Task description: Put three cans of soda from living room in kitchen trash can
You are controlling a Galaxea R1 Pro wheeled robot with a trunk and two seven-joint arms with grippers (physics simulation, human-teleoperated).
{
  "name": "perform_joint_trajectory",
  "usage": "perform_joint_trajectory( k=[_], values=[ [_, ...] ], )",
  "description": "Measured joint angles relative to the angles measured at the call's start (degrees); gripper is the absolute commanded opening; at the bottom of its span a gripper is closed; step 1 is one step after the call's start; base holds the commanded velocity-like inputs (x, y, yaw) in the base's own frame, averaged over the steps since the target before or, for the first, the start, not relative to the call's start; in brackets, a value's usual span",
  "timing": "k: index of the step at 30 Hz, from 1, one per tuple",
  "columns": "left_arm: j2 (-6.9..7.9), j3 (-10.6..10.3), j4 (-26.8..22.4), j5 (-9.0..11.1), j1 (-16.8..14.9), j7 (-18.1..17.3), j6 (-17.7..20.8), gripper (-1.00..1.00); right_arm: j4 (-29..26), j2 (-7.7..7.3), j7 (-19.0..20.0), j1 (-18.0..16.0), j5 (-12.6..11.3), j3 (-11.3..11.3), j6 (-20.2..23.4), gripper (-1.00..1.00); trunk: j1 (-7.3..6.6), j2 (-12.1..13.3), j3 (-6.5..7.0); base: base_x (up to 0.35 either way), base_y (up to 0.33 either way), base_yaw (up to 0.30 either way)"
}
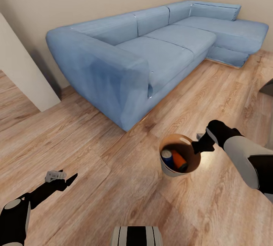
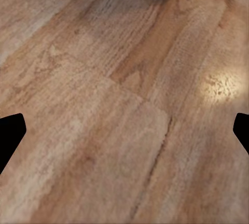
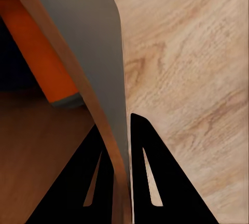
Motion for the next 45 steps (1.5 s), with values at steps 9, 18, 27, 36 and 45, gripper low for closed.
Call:
perform_joint_trajectory(
  k=[9, 18, 27, 36, 45],
  values=[
    [0.0, 0.0, 0.02, -0.03, 0.0, 0.0, -0.31, 1.0, -5.34, -0.05, 0.02, 3.03, -0.12, -0.21, 0.05, -1.0, 0.0, 0.0, 0.0, 0.0, 0.0, 0.0],
    [0.0, -0.07, 0.03, -0.23, 0.0, 0.0, -0.33, 1.0, -6.03, -0.14, 0.09, 3.52, -0.23, -0.27, 0.07, -1.0, 0.19, -0.09, -1.55, 0.0, 0.0, 0.0],
    [0.0, -0.08, 0.03, -0.04, 0.0, 0.0, -0.33, 1.0, -6.06, -0.33, 0.09, 3.56, -0.51, -0.41, 0.11, -1.0, 0.2, -0.11, -1.77, 0.0, 0.0, 0.0],
    [0.0, -0.08, 0.03, -0.12, 0.0, 0.0, -0.33, 1.0, -6.06, -0.35, 0.15, 3.54, -0.27, -0.37, 0.06, -1.0, 0.2, -0.11, -1.77, 0.0, 0.0, 0.0],
    [0.0, -0.08, 0.03, -0.46, 0.0, 0.01, -0.25, 1.0, -6.08, -0.42, 0.24, 3.58, 0.07, -0.38, 0.02, -1.0, 0.42, -0.21, -3.54, 0.0, 0.0, 0.0]
  ],
)
